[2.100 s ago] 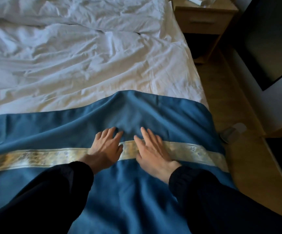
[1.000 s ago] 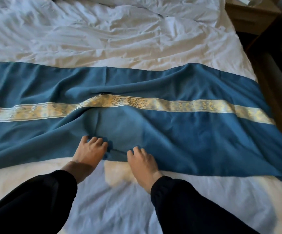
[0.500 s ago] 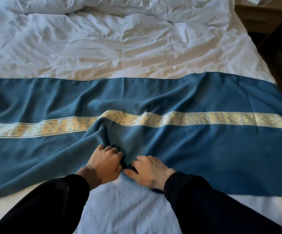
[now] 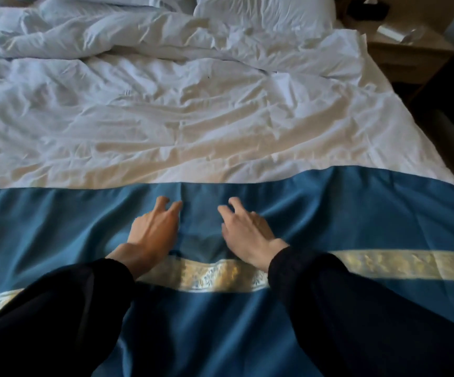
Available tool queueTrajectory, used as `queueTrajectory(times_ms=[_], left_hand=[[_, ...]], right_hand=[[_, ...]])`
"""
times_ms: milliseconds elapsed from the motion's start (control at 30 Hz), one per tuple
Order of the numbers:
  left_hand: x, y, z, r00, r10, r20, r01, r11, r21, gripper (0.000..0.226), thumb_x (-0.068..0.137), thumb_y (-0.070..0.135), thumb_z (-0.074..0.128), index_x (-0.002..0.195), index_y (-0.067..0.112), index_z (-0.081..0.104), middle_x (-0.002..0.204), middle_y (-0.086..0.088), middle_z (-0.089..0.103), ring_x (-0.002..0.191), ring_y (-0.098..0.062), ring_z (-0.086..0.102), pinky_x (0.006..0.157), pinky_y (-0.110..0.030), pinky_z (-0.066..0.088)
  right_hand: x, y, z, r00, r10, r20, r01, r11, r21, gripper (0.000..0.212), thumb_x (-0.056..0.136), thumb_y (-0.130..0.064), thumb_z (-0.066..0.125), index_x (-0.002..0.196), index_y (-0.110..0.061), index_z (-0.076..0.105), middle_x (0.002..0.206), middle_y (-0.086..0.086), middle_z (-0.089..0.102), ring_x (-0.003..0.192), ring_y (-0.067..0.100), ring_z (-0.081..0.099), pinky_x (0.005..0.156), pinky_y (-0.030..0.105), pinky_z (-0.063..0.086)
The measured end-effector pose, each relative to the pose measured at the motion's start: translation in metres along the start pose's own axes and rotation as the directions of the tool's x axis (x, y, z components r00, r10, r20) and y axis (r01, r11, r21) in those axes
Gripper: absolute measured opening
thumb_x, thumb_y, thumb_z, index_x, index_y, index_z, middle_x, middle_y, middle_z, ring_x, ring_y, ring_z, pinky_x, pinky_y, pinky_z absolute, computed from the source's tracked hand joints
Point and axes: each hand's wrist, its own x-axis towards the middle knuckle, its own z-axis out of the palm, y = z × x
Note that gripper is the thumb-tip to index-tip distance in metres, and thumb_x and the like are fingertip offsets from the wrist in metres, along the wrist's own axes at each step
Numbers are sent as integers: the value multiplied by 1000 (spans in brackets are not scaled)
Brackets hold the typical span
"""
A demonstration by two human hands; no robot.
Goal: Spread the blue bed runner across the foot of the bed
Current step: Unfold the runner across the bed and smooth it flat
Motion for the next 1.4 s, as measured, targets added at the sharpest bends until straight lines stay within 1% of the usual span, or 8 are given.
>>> queueTrajectory(times_ms=[167,333,533,667,733,967,1133,1400], left_hand=[[71,-26,7,996,-67,58,65,998,20,54,96,25,44,145,24,20,155,-13,12,106,-42,56,75,-43,47],[108,-53,26,992,-101,77,109,987,-115,29,91,24,53,119,17,47,115,-16,45,86,-43,58,73,-48,48],[140,-101,19,970,-137,-199,87,966,-242,9,85,6,51,87,6,60,82,-15,47,73,-39,52,68,-46,47],[157,-115,21,966,-209,-151,174,960,-220,15,84,12,51,87,8,65,84,-11,42,76,-35,51,70,-40,45],[150,-114,25,979,-182,-97,157,962,-222,26,79,19,48,94,11,67,90,-13,46,85,-39,53,78,-44,47],[98,-104,28,997,-56,-47,47,985,-167,61,82,8,54,140,12,36,146,-19,28,111,-43,51,88,-48,48],[43,-118,13,1000,26,-8,-27,991,-134,49,80,18,49,129,10,49,130,-18,47,103,-42,56,89,-46,47],[-51,-158,3,966,218,138,-185,958,-218,34,74,25,38,94,19,65,93,-3,68,92,-26,61,79,-36,49]], right_hand=[[80,20,-7,995,68,67,-69,997,19,61,84,5,44,139,-13,28,134,14,31,74,34,51,61,36,39],[116,27,14,995,64,80,-75,988,133,10,91,2,44,93,-8,45,99,13,51,79,32,52,63,36,38],[167,4,14,998,15,-61,2,964,266,20,84,12,39,93,-3,49,94,14,48,74,29,46,64,35,35],[186,1,21,1000,18,-8,-15,957,290,19,84,12,40,90,-5,44,96,10,39,72,30,47,62,35,37],[178,2,30,1000,15,18,-20,951,308,12,91,-2,46,103,-3,46,108,11,38,80,31,49,69,35,41],[130,-44,45,998,-55,-2,55,993,103,63,87,-14,51,145,-14,25,152,24,8,118,41,36,100,46,31],[99,-100,48,996,-85,-18,86,989,123,64,80,-11,55,141,-9,34,148,27,23,131,41,28,106,46,24],[5,-178,57,991,-93,-93,107,981,163,59,72,-17,45,129,-4,47,129,23,50,114,39,50,94,46,44]])
